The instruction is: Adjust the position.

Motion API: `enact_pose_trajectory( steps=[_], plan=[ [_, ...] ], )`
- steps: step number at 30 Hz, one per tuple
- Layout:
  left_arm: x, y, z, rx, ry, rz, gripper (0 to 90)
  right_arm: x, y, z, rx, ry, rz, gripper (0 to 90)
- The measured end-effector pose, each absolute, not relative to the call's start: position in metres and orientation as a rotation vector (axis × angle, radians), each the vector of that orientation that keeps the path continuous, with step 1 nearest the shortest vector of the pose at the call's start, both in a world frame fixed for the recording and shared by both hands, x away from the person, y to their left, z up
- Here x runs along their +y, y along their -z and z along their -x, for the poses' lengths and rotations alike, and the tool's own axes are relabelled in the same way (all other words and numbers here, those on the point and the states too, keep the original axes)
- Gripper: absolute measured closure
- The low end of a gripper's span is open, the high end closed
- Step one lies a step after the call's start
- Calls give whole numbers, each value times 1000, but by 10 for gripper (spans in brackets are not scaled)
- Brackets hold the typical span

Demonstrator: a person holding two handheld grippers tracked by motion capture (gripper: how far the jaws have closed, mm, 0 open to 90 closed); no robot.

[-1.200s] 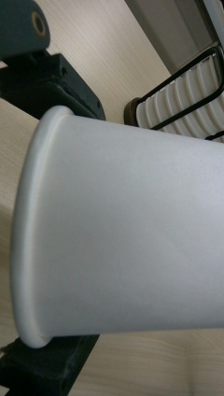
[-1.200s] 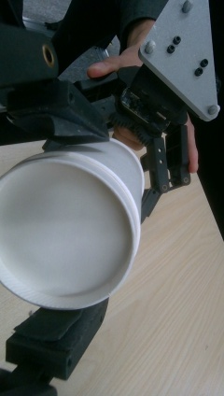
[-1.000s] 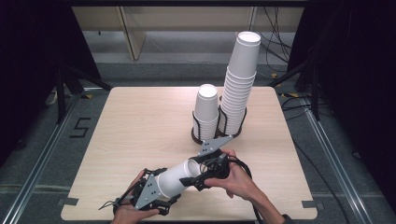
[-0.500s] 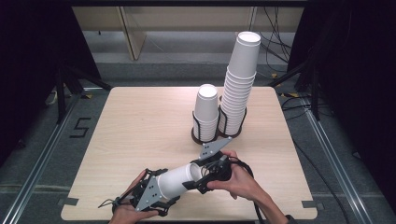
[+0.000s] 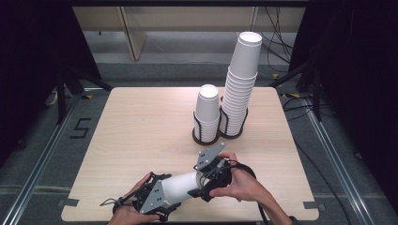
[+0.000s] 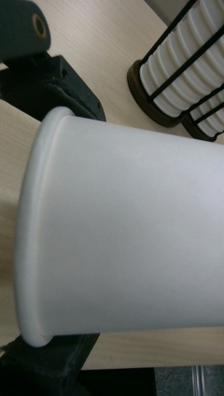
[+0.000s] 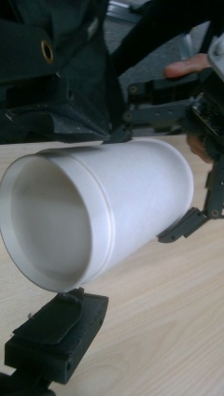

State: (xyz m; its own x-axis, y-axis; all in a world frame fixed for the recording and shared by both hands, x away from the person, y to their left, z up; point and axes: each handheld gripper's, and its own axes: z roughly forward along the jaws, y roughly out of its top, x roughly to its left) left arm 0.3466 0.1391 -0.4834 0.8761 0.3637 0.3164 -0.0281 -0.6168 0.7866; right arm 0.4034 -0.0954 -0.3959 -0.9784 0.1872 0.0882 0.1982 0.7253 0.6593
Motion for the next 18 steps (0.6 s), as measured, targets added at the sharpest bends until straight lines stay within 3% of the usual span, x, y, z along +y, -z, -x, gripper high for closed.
enact_pose_trajectory(
  steps=[16,18],
  plan=[
    [133,480,-341,154,-572,-2260,100,-72,405,-387,-3136,765,54,186],
    [131,481,-341,150,-571,-2256,100,-71,404,-382,-3153,682,132,186]
  ],
)
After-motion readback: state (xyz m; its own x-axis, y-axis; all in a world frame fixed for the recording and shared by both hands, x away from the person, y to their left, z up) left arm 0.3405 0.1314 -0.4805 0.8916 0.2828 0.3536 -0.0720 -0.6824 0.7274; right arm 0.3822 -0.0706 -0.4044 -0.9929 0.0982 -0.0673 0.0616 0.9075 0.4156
